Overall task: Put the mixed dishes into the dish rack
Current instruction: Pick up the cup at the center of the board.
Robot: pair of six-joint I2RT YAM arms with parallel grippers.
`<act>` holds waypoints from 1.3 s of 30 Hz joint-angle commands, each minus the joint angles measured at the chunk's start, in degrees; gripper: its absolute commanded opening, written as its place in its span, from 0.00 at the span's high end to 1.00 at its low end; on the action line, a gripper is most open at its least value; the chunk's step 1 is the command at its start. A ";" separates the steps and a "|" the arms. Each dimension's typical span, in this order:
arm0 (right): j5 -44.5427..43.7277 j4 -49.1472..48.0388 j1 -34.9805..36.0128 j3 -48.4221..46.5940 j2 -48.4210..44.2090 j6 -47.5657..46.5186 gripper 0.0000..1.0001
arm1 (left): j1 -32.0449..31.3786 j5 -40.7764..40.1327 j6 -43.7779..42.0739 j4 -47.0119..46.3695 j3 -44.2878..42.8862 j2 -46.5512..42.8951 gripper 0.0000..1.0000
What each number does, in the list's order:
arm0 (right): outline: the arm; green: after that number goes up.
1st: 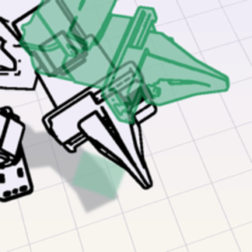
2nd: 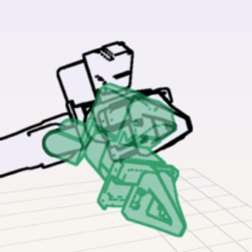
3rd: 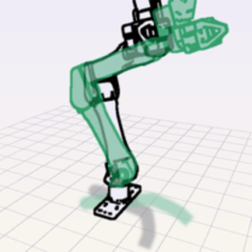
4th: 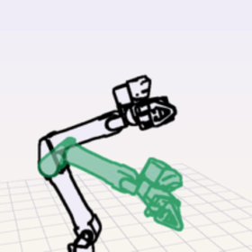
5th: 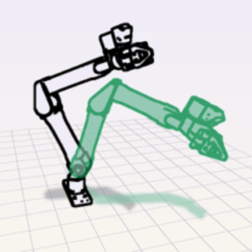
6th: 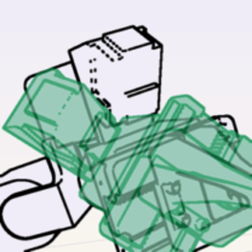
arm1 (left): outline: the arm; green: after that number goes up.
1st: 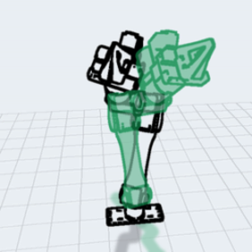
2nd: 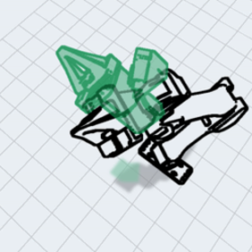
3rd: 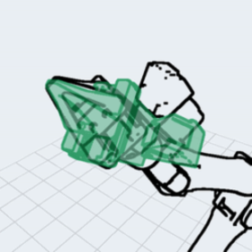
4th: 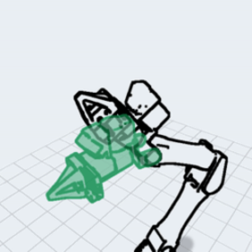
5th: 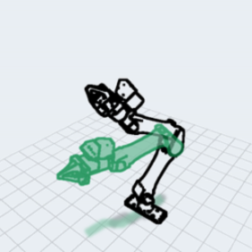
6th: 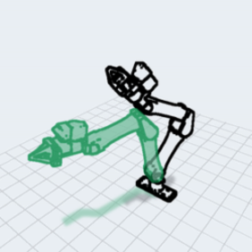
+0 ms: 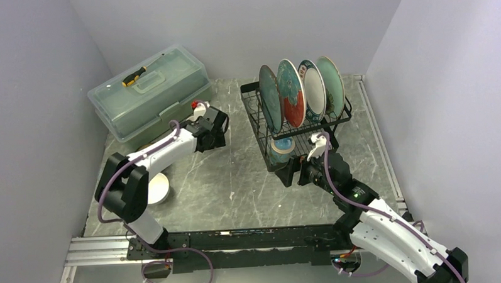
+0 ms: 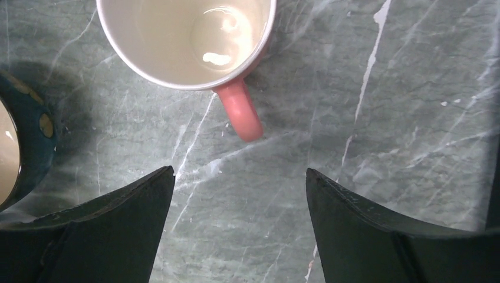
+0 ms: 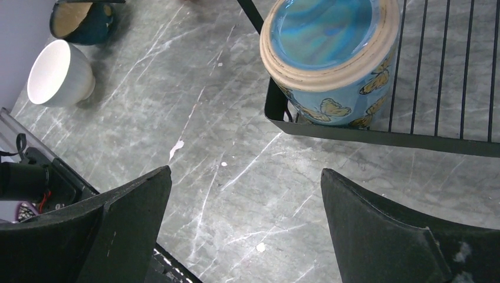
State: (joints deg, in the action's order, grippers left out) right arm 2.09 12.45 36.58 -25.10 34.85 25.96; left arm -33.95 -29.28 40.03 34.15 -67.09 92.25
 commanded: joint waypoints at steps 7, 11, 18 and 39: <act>3.04 -5.32 0.25 0.04 0.71 -1.42 0.00 | 2.55 -0.39 4.01 2.28 -6.85 6.99 0.20; 3.45 -5.27 0.25 0.02 0.63 -1.86 0.00 | 4.14 0.99 3.54 1.56 -8.38 9.35 0.25; 3.93 -6.88 0.25 0.74 1.14 -1.62 0.00 | 5.38 3.50 2.61 1.98 -10.84 11.73 0.32; 5.38 -8.68 0.25 1.03 3.03 -0.14 0.00 | 5.87 7.29 0.43 0.92 -9.53 11.72 0.87</act>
State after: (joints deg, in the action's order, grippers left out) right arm 6.52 6.94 36.58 -23.99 37.78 25.10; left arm -28.14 -23.44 41.58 35.97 -76.20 104.90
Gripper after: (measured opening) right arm 0.994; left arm 0.229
